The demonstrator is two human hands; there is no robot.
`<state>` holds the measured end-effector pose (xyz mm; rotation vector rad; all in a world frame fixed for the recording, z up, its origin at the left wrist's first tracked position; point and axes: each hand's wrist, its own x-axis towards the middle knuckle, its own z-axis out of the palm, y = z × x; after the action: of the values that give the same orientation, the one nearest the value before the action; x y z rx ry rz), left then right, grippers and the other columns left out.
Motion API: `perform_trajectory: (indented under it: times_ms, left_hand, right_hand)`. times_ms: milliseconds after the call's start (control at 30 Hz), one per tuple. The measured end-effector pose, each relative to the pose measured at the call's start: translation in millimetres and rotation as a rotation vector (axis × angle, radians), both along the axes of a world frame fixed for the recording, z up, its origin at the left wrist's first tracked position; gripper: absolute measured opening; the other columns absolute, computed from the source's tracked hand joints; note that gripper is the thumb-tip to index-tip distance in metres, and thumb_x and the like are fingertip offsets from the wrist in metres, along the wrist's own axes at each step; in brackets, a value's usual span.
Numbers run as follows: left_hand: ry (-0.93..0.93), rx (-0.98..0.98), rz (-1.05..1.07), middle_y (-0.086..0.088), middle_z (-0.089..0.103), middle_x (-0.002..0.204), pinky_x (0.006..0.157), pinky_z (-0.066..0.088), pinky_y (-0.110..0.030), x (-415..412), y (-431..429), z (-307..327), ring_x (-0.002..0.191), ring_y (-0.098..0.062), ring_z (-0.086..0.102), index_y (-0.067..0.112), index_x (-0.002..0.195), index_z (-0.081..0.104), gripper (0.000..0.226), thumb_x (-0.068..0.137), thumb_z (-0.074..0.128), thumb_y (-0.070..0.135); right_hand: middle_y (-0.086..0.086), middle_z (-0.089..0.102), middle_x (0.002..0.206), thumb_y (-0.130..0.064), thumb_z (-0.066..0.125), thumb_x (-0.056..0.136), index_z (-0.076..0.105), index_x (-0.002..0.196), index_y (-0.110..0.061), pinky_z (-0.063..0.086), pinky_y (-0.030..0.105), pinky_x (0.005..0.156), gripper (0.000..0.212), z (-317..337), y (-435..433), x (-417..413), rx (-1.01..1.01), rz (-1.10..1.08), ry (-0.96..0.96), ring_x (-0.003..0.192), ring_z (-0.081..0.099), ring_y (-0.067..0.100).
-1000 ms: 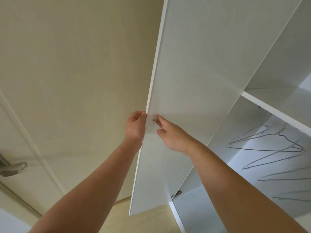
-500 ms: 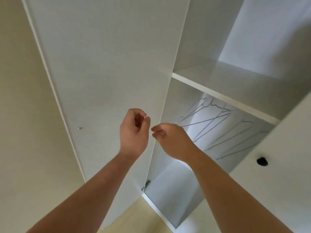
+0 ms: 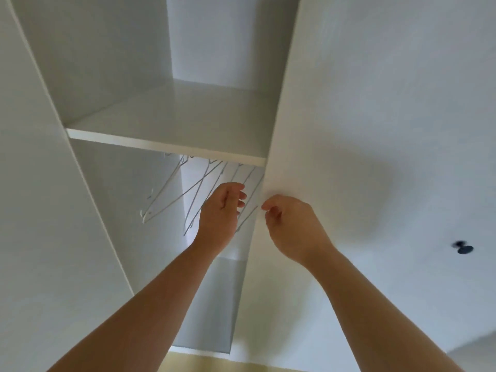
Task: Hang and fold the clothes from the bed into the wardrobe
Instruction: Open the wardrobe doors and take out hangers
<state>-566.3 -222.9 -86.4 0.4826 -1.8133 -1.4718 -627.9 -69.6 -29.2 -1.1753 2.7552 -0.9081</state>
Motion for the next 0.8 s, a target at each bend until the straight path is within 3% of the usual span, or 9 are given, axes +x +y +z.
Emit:
perform_trajectory:
  times_ms: [133,267,367,500,567,700,800]
  left_hand:
    - [-0.056,0.074,-0.143,0.006,0.074,0.107,0.093,0.056,-0.039,-20.0,5.7,4.7,0.101,-0.014,0.069,0.024,0.115,0.068,0.028,0.107,0.042,0.023]
    - [-0.101,0.091,-0.285,-0.001,0.077,0.104,0.097,0.055,-0.044,-23.4,6.4,4.5,0.101,-0.02,0.072,0.019,0.112,0.072,0.036,0.11,0.038,0.029]
    - [-0.144,0.04,-0.321,-0.02,0.072,0.099,0.096,0.051,-0.058,-22.2,4.5,0.8,0.097,-0.038,0.068,0.004,0.105,0.069,0.044,0.109,0.037,0.034]
    - [-0.123,0.047,-0.337,-0.029,0.067,0.097,0.092,0.05,-0.064,-15.5,7.9,2.1,0.096,-0.046,0.064,-0.004,0.099,0.064,0.053,0.103,0.039,0.043]
    - [-0.108,0.102,-0.356,-0.028,0.068,0.094,0.092,0.051,-0.063,-11.7,9.5,0.0,0.094,-0.046,0.065,-0.005,0.096,0.065,0.053,0.102,0.042,0.042]
    - [-0.108,0.153,-0.412,-0.013,0.076,0.085,0.088,0.058,-0.054,-3.3,13.5,-6.7,0.084,-0.031,0.073,0.003,0.09,0.072,0.046,0.1,0.047,0.04]
    - [-0.121,0.099,-0.447,-0.019,0.073,0.086,0.086,0.056,-0.06,5.2,19.9,-8.1,0.086,-0.04,0.07,-0.001,0.09,0.068,0.049,0.096,0.049,0.043]
  right_hand:
    - [-0.001,0.065,0.107,-0.016,0.048,0.1,0.07,0.108,-0.021,0.054,0.035,0.086,0.025,-5.1,3.4,-9.4,0.116,-0.054,0.018,0.096,0.062,0.022]
    - [-0.001,0.07,0.098,-0.014,0.048,0.1,0.073,0.103,-0.02,0.055,0.033,0.081,0.026,-15.3,-2.8,-3.9,0.106,-0.07,-0.021,0.088,0.065,0.021]
    - [-0.003,0.071,0.101,-0.016,0.05,0.102,0.074,0.107,-0.023,0.054,0.03,0.084,0.025,-19.0,-0.5,-0.3,0.065,-0.09,-0.048,0.09,0.065,0.018]
    - [-0.007,0.073,0.098,-0.019,0.053,0.101,0.075,0.104,-0.024,0.053,0.027,0.082,0.023,-20.8,5.3,9.9,0.025,-0.134,-0.073,0.088,0.065,0.014]
    - [-0.008,0.072,0.091,-0.024,0.054,0.101,0.075,0.098,-0.023,0.054,0.028,0.076,0.021,-23.0,6.2,20.2,0.016,-0.164,-0.069,0.082,0.065,0.013]
    - [-0.006,0.068,0.08,-0.027,0.052,0.102,0.072,0.09,-0.02,0.052,0.03,0.068,0.024,-29.4,12.8,39.5,0.014,-0.242,-0.041,0.072,0.061,0.014]
    - [-0.008,0.069,0.081,-0.026,0.054,0.101,0.073,0.091,-0.02,0.052,0.026,0.069,0.022,-31.4,23.2,56.0,-0.009,-0.282,-0.042,0.073,0.061,0.012]
